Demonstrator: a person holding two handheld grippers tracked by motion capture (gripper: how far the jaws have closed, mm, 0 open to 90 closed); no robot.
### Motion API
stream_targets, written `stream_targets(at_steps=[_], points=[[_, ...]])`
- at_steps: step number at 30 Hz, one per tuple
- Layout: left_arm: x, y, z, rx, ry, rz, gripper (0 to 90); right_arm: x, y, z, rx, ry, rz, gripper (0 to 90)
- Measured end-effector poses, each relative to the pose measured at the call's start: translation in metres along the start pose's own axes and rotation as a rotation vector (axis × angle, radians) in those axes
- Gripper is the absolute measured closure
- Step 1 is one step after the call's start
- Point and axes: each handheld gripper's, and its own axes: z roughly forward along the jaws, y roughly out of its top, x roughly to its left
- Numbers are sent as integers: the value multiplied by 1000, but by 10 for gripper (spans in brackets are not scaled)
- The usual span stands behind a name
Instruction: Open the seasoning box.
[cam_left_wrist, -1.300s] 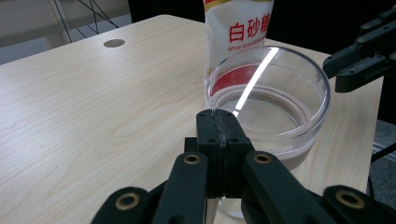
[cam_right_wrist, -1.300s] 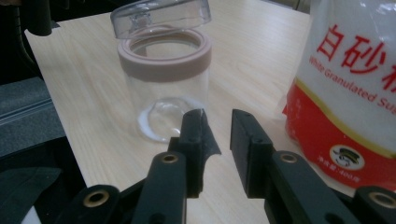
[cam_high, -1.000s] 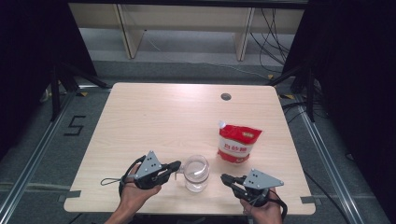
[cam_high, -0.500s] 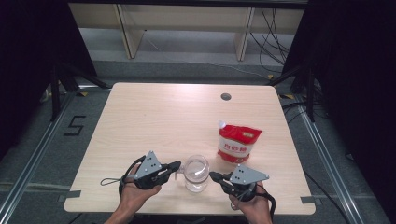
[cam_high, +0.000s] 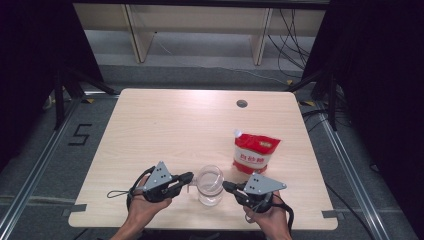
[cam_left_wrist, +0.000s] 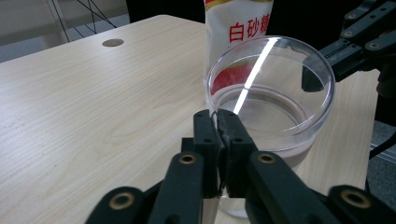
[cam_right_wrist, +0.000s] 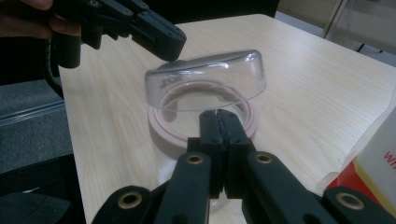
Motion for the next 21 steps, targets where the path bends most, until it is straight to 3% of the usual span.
stream_targets(at_steps=[2, 4, 10, 12, 13, 14, 15, 18, 19, 20, 21], points=[[3, 0, -2, -14, 14, -37, 768, 0, 1, 2, -13, 7, -12, 900], [7, -1, -5, -33, -5, -61, 708, 1, 3, 2, -7, 11, -22, 900], [9, -2, -21, 22, -1, -67, 411, 4, 9, 1, -18, 3, -18, 900], [9, -5, -25, 40, 19, -59, 327, 3, 10, 3, -38, 0, -37, 900], [10, -7, -26, 56, 27, -36, 327, 3, 10, 3, -38, 0, -37, 900], [11, -10, -26, 56, 24, -40, 308, 3, 11, 2, -31, 7, -35, 900], [11, -14, -26, 61, 27, -70, 288, 4, 12, 2, -31, 1, -23, 900], [13, -22, -26, 84, 28, -81, 257, 3, 15, 3, -36, 9, -56, 900], [13, -25, -26, 89, 36, -99, 246, 5, 15, 4, -40, 9, -34, 900], [15, -26, -27, 95, 28, -77, 230, 5, 16, 4, -48, 4, -46, 900], [15, -28, -27, 92, 26, -85, 225, 5, 17, 4, -46, 7, -41, 899]])
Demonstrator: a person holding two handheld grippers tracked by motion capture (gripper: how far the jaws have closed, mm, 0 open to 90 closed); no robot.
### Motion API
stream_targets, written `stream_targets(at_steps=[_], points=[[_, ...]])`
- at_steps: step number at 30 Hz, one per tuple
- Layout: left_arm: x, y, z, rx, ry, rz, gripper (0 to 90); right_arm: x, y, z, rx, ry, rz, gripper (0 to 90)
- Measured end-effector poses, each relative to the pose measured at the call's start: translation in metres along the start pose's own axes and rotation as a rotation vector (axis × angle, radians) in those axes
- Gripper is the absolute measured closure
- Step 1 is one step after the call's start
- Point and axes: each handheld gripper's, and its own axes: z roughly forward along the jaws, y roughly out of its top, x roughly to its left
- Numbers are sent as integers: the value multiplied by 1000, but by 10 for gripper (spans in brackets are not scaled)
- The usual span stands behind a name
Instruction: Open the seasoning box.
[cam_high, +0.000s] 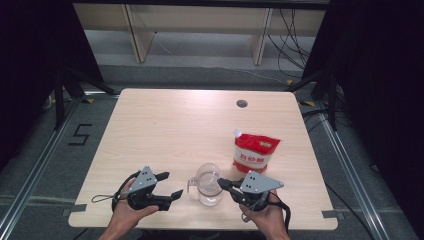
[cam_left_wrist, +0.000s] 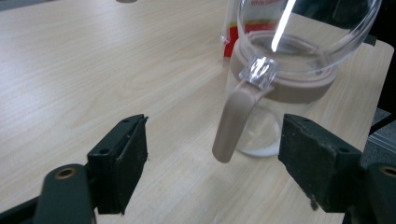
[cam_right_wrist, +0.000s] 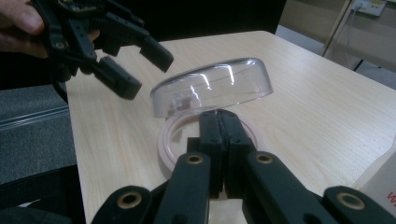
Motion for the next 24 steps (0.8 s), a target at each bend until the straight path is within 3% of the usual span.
stream_targets(at_steps=[2, 5, 6, 11, 14, 16, 24], points=[[-1, -4, -2, -8, 11, -18, 203, 1, 2, -1, 8, 2, 3, 897], [1, -9, -7, 0, 17, -4, 164, 2, 4, 2, -9, -2, -4, 897], [0, -11, -8, -3, 20, -32, 164, 1, 5, 1, 2, 6, -10, 897], [1, -19, -9, 3, -3, -45, 150, 5, 9, 6, -3, 15, -23, 895], [-1, -20, -8, 7, -12, -42, 151, 7, 11, 9, -6, 20, -27, 892], [0, -21, -6, 13, -13, -13, 152, 10, 12, 10, -14, 17, -20, 888], [1, -24, -4, 33, -14, -3, 152, 12, 16, 16, -18, 34, -30, 882]])
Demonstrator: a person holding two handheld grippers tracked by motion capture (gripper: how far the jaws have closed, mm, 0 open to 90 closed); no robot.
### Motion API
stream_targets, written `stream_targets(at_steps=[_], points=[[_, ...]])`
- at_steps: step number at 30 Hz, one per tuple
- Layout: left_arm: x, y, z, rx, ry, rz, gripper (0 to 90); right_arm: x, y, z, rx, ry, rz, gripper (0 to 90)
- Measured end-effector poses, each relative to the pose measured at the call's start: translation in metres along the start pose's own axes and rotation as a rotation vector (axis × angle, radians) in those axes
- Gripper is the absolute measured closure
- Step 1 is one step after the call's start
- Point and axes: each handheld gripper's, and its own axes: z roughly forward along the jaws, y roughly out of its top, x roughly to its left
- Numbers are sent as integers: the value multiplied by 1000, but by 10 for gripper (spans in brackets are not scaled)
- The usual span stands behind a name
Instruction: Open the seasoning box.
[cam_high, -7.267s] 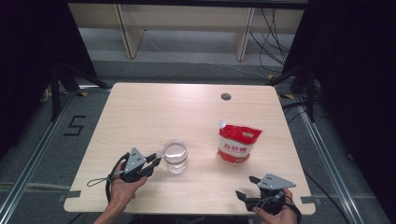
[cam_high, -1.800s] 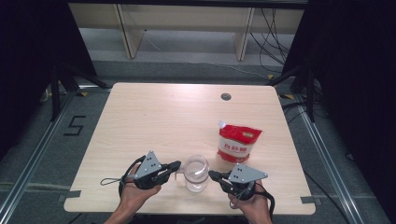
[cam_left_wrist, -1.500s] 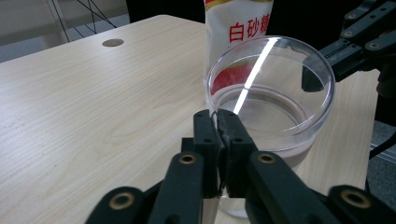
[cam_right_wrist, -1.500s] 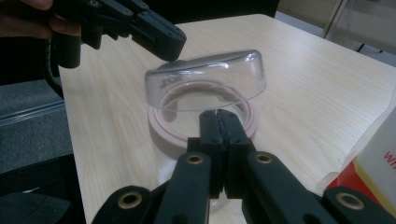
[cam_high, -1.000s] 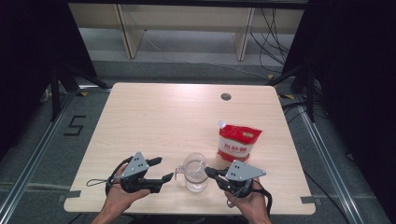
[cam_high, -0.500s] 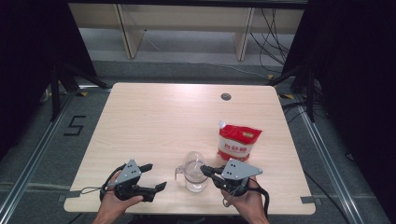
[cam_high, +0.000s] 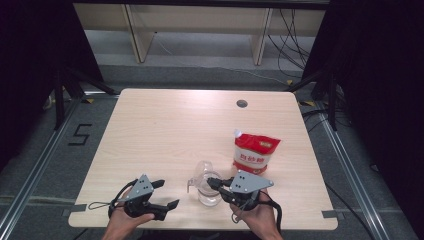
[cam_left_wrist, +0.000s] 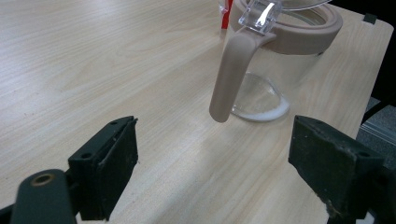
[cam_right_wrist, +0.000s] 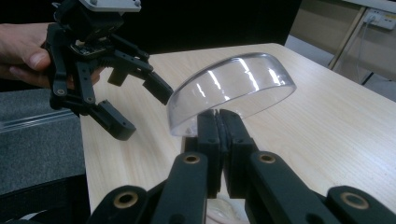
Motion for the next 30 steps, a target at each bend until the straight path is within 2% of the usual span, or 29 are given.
stream_targets(at_steps=[1, 2, 4, 5, 7, 8, 9, 10, 11, 14, 17, 18, 19, 21, 22, 26, 28, 30], points=[[1, 0, 0, -7, 3, -2, 152, 1, 0, 1, 3, 3, 3, 880], [0, 0, -1, -6, 10, -25, 152, 1, 0, 2, 5, 5, -5, 880], [2, 0, 0, -10, 7, -7, 152, 3, 0, 4, 5, 10, -11, 878], [1, -1, 0, -9, 14, -35, 152, 3, 1, 5, 12, 10, -16, 876], [0, -1, 0, -3, 13, -29, 153, 5, 1, 7, 6, 16, -11, 872], [2, -1, 0, 11, 20, -6, 152, 5, 1, 8, 10, 16, -15, 872], [0, -1, 1, -9, 7, -25, 153, 5, 1, 8, 12, 17, -14, 871], [1, -1, 1, -12, 3, -13, 152, 6, 1, 9, 11, 15, -14, 871], [-1, -1, 2, -13, 7, -40, 152, 6, 2, 10, 10, 19, -15, 871], [-1, -1, 2, -15, 3, -40, 152, 8, 3, 12, 12, 25, -13, 869], [2, -1, 0, -13, -5, -3, 152, 10, 4, 16, 15, 32, -18, 865], [2, 0, 0, -19, -6, -10, 152, 11, 4, 16, 23, 35, -3, 862], [3, 0, 0, -20, -5, -7, 152, 11, 5, 18, 21, 39, -22, 860], [3, 0, -1, -19, 1, -1, 152, 11, 6, 19, 24, 41, -27, 859], [1, 0, -1, -23, 10, -36, 152, 12, 6, 20, 21, 40, -18, 859], [3, 1, -1, -19, 2, 1, 152, 11, 6, 22, 17, 40, -24, 853], [3, 1, 0, -32, -5, -9, 152, 11, 6, 22, 23, 39, -15, 849], [4, 2, -1, -29, -2, -2, 152, 11, 6, 22, 25, 47, -19, 848]])
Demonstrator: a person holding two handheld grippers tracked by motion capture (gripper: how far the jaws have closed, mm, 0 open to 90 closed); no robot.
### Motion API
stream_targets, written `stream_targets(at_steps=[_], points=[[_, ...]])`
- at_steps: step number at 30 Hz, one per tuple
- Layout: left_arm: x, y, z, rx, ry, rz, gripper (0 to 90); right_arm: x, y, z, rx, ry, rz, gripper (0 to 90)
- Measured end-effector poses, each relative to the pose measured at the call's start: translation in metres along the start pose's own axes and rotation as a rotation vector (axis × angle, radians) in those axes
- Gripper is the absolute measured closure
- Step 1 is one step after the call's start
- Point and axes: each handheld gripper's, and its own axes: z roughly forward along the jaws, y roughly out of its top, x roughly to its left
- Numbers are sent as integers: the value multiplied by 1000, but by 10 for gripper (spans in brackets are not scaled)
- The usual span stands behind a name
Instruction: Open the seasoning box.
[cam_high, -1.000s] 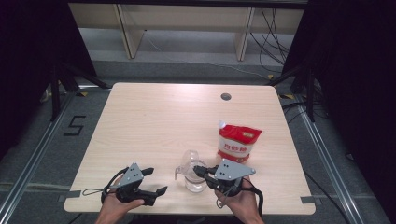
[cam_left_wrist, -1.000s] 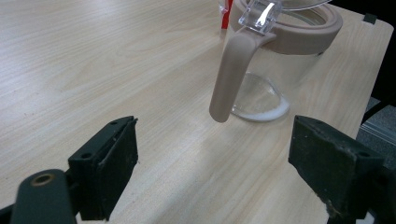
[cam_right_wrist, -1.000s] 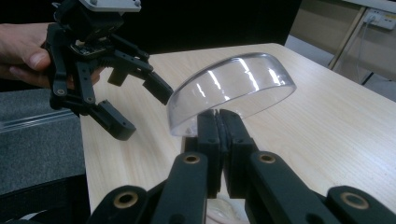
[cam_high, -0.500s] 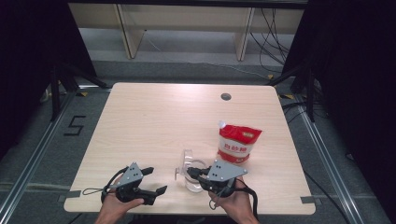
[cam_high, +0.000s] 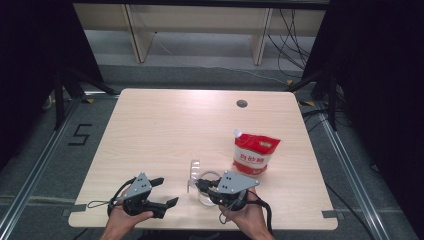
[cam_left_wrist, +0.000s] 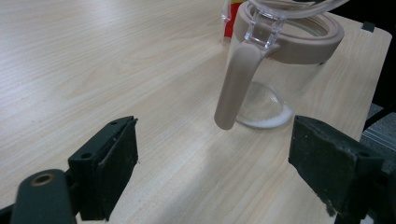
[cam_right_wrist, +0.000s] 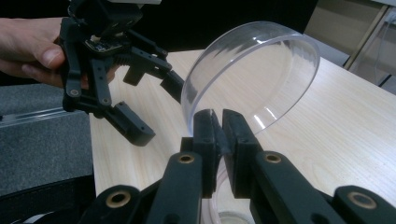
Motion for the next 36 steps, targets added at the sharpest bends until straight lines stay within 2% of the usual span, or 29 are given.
stream_targets(at_steps=[2, 3, 4, 7, 8, 9, 12, 13, 14, 16, 18, 21, 23, 26, 27, 28, 29, 30, 31, 36], points=[[0, 0, 0, 0, 1, -3, 152, 1, 1, 2, -1, -3, -3, 847], [-1, 0, -1, 0, 1, -4, 152, 0, 1, 3, 0, -1, -29, 843], [-1, 0, -1, 0, -1, -3, 152, 2, 1, 5, -5, -2, -8, 843], [-1, 0, -1, 1, -3, 2, 152, 3, 2, 6, 8, 4, -18, 839], [-1, 0, -1, 1, -3, 3, 152, 4, 2, 6, 10, 4, -6, 836], [-1, 0, -1, 1, -3, 1, 152, 2, 2, 5, 4, -1, -15, 833], [-1, 0, 0, 1, -2, 0, 152, -1, 2, 2, 2, -7, 6, 816], [-1, 0, 0, -4, -4, -3, 152, -2, 1, 0, -4, -22, 10, 805], [-3, -1, 0, -2, 0, -25, 152, -4, 1, -1, 1, -16, 3, 787], [-4, -1, 1, 4, 3, -21, 152, -7, -1, -4, -14, -32, 9, 768], [-2, 0, 1, 4, -4, 7, 152, -12, -4, -8, -16, -39, 10, 732], [-3, 0, 2, 2, -3, 3, 151, -18, -8, -16, -34, -61, 21, 696], [-4, -1, 3, -2, -8, -28, 152, -23, -13, -24, -46, -79, 29, 660], [-5, -1, 3, 2, -6, -17, 152, -28, -19, -33, -54, -107, 47, 640], [-5, -1, 3, 3, -8, -15, 152, -31, -22, -35, -67, -102, 35, 628], [-5, -1, 3, 3, -8, -12, 152, -32, -25, -38, -69, -123, 52, 617], [-5, -1, 3, 1, -6, -13, 152, -34, -27, -41, -68, -116, 64, 608], [-5, -1, 3, 2, -5, -15, 152, -35, -31, -43, -69, -127, 68, 598], [-5, -1, 3, 2, -5, -18, 152, -36, -35, -47, -63, -131, 93, 593], [-5, -1, 2, -7, 5, -32, 152, -41, -42, -55, -60, -150, 107, 563]])
